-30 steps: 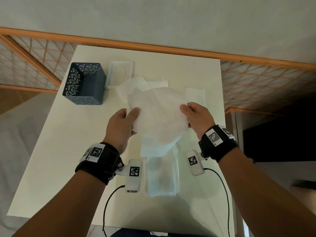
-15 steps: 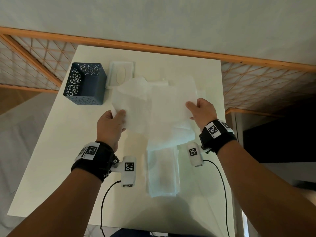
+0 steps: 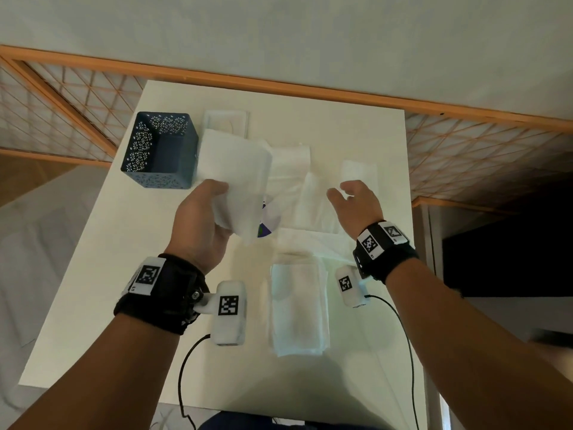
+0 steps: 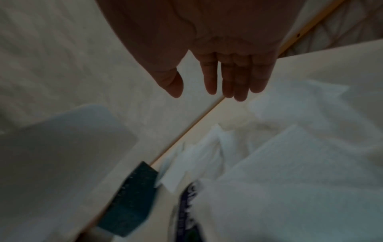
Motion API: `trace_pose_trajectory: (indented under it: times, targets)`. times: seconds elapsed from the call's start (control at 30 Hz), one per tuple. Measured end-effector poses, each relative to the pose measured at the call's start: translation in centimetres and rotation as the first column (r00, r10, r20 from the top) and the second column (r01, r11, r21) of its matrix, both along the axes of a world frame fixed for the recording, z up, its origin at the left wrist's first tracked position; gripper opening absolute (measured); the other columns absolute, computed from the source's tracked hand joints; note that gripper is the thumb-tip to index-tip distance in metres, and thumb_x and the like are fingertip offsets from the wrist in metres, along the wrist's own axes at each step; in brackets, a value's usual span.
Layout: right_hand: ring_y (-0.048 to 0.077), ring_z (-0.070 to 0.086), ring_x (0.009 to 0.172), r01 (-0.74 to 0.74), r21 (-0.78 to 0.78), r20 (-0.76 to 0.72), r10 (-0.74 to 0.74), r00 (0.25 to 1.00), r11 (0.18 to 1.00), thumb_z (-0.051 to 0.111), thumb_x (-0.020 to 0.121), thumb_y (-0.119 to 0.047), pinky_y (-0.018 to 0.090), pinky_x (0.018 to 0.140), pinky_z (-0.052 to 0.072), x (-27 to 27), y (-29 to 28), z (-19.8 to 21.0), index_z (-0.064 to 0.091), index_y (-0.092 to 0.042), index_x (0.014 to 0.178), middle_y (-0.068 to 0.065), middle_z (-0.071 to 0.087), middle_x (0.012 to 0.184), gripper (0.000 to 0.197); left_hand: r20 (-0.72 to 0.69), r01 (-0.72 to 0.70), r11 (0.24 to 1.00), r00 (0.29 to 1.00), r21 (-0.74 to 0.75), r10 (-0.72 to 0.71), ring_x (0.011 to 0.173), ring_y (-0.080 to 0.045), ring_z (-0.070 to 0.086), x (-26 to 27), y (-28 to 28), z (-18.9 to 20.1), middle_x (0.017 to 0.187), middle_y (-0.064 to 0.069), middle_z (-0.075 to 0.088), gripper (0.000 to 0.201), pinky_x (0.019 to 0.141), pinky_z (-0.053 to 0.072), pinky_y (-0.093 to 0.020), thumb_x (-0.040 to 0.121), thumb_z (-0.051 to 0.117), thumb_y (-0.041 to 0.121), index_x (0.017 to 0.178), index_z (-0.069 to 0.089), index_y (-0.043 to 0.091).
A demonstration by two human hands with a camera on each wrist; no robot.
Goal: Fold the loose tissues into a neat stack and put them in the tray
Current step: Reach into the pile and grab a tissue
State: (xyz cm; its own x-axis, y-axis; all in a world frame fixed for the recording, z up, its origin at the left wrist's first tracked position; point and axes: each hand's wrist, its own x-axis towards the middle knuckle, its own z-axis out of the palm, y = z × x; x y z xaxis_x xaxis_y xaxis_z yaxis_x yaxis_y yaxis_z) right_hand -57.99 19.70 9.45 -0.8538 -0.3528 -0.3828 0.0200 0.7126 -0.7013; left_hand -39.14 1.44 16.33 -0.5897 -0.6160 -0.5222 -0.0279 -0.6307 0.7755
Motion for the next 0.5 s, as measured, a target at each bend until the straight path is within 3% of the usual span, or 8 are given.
trace_pose_trajectory:
  times: [0.07, 0.1, 0.17, 0.23, 0.27, 0.37, 0.43, 0.5]
  targets:
    - [0.018, 0.063, 0.121, 0.012, -0.111, 0.078, -0.003, 0.997, 0.994, 0.056, 0.099, -0.056, 0.032, 0.095, 0.045, 1.3, -0.7, 1.8, 0.065, -0.017, 0.127, -0.003, 0.067, 0.131, 0.050, -0.094, 0.042, 0.995, 0.995, 0.096, -0.033, 0.108, -0.024, 0.073, -0.4, 0.7, 0.6, 0.119, -0.003, 0.074, 0.029, 0.081, 0.062, -0.037, 0.100, 0.050, 0.011, 0.122, 0.069, 0.014]
    - [0.017, 0.067, 0.117, 0.062, -0.200, 0.199, -0.022, 0.980, 0.978, 0.052, 0.099, -0.061, 0.036, 0.099, 0.047, 2.0, -1.0, 2.8, 0.068, -0.017, 0.122, -0.003, 0.071, 0.124, 0.052, -0.124, 0.056, 0.991, 0.991, 0.124, -0.041, 0.113, -0.025, 0.072, -0.5, 1.1, 0.9, 0.122, -0.003, 0.072, 0.030, 0.085, 0.061, -0.040, 0.100, 0.050, 0.012, 0.123, 0.068, 0.014]
    - [0.020, 0.072, 0.113, 0.214, -0.387, 0.524, 0.023, 0.851, 0.897, 0.044, 0.098, -0.071, 0.043, 0.109, 0.046, 3.2, -1.2, 4.5, 0.067, -0.016, 0.126, 0.001, 0.077, 0.119, 0.066, -0.151, 0.078, 0.984, 0.987, 0.160, -0.054, 0.121, -0.028, 0.068, -0.7, 1.6, 1.0, 0.125, -0.004, 0.070, 0.031, 0.097, 0.053, -0.046, 0.100, 0.050, 0.014, 0.127, 0.066, 0.014]
    - [0.028, 0.071, 0.117, 0.323, -0.484, 0.714, 0.154, 0.683, 0.813, 0.039, 0.096, -0.076, 0.045, 0.111, 0.046, 4.2, -0.9, 5.8, 0.061, -0.009, 0.135, 0.011, 0.075, 0.124, 0.081, -0.157, 0.089, 0.977, 0.986, 0.195, -0.058, 0.118, -0.028, 0.066, -0.7, 2.1, 0.8, 0.124, -0.006, 0.069, 0.031, 0.102, 0.048, -0.045, 0.100, 0.051, 0.014, 0.128, 0.065, 0.012]
    - [0.032, 0.070, 0.119, 0.349, -0.506, 0.742, 0.192, 0.642, 0.789, 0.041, 0.096, -0.075, 0.047, 0.112, 0.046, 4.6, -0.6, 6.2, 0.059, -0.007, 0.138, 0.014, 0.074, 0.126, 0.082, -0.167, 0.091, 0.972, 0.984, 0.216, -0.055, 0.116, -0.027, 0.064, -0.6, 2.2, 0.6, 0.123, -0.007, 0.069, 0.031, 0.108, 0.046, -0.045, 0.100, 0.052, 0.014, 0.127, 0.065, 0.011]
    - [0.033, 0.069, 0.121, 0.354, -0.519, 0.749, 0.214, 0.627, 0.778, 0.053, 0.097, -0.065, 0.053, 0.113, 0.047, 5.7, -0.1, 6.1, 0.055, -0.005, 0.141, 0.015, 0.072, 0.129, 0.074, -0.179, 0.092, 0.958, 0.983, 0.271, -0.044, 0.120, -0.030, 0.060, 0.2, 2.5, 0.1, 0.129, -0.011, 0.063, 0.038, 0.123, 0.035, -0.051, 0.096, 0.055, 0.017, 0.133, 0.063, 0.010]
    - [0.030, 0.070, 0.120, 0.361, -0.487, 0.770, 0.195, 0.608, 0.795, 0.059, 0.092, -0.067, 0.051, 0.109, 0.051, 6.3, 0.0, 5.6, 0.053, -0.007, 0.143, 0.013, 0.072, 0.130, 0.079, -0.181, 0.103, 0.944, 0.982, 0.315, -0.047, 0.125, -0.032, 0.057, 0.8, 2.6, -0.2, 0.135, -0.011, 0.058, 0.045, 0.122, 0.036, -0.051, 0.094, 0.053, 0.021, 0.138, 0.060, 0.011]
    - [0.026, 0.073, 0.109, 0.366, -0.464, 0.799, 0.203, 0.567, 0.807, 0.061, 0.089, -0.072, 0.044, 0.095, 0.058, 6.7, 0.1, 5.4, 0.053, -0.008, 0.145, 0.010, 0.073, 0.125, 0.086, -0.189, 0.127, 0.925, 0.980, 0.358, -0.061, 0.121, -0.030, 0.062, 1.2, 3.0, -0.1, 0.135, -0.010, 0.061, 0.045, 0.109, 0.052, -0.041, 0.095, 0.049, 0.024, 0.137, 0.061, 0.012]
